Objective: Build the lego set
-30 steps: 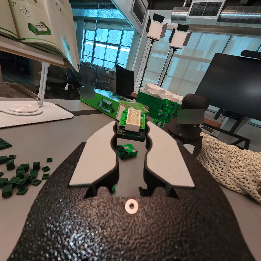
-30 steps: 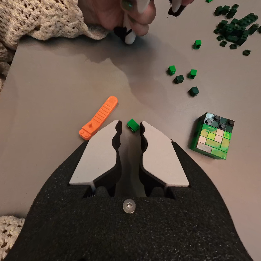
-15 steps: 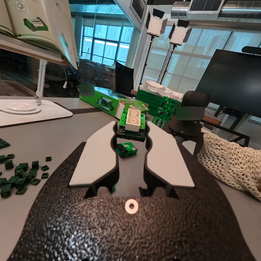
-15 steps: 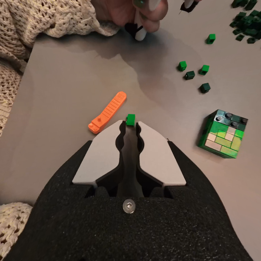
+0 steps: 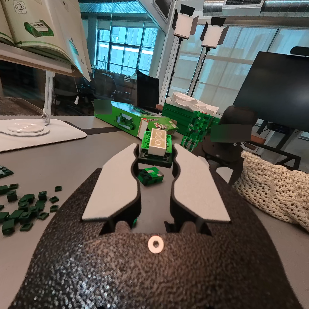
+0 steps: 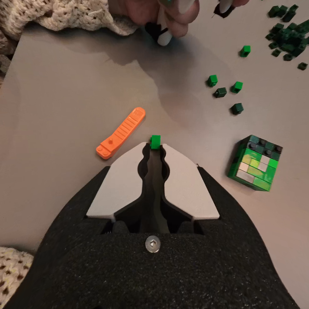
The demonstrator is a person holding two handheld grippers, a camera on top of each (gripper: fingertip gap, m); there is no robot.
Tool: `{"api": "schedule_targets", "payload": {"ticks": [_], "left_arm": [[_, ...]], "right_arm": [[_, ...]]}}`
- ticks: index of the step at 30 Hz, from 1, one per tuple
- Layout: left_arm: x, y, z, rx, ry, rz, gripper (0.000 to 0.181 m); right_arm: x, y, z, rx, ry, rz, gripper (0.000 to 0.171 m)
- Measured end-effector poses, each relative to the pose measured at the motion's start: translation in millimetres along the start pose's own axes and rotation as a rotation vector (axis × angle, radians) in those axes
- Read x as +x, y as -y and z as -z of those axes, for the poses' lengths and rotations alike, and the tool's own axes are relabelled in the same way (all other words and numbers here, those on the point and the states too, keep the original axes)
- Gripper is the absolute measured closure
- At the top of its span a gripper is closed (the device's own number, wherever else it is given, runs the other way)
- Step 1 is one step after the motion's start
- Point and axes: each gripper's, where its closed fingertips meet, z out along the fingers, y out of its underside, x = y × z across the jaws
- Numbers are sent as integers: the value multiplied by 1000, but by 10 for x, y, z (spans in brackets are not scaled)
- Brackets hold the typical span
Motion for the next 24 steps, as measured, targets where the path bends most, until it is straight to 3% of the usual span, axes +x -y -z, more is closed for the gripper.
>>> {"api": "schedule_targets", "payload": {"ticks": [5,12,17,24], "left_arm": [[0,-20,-7,-20,13,-26,144],[43,-232,-65,-175,43,-166,143],[269,-447,-123,-296,-34,-349,144],[306,-413,-136,-267,-50,-278,144]], "right_arm": [[248,185,132,85,-226,138,160],[533,359,368,123,-554,320,160],[530,505,446,176,-632,387,161],[514,573,468,197,-675,447,161]]}}
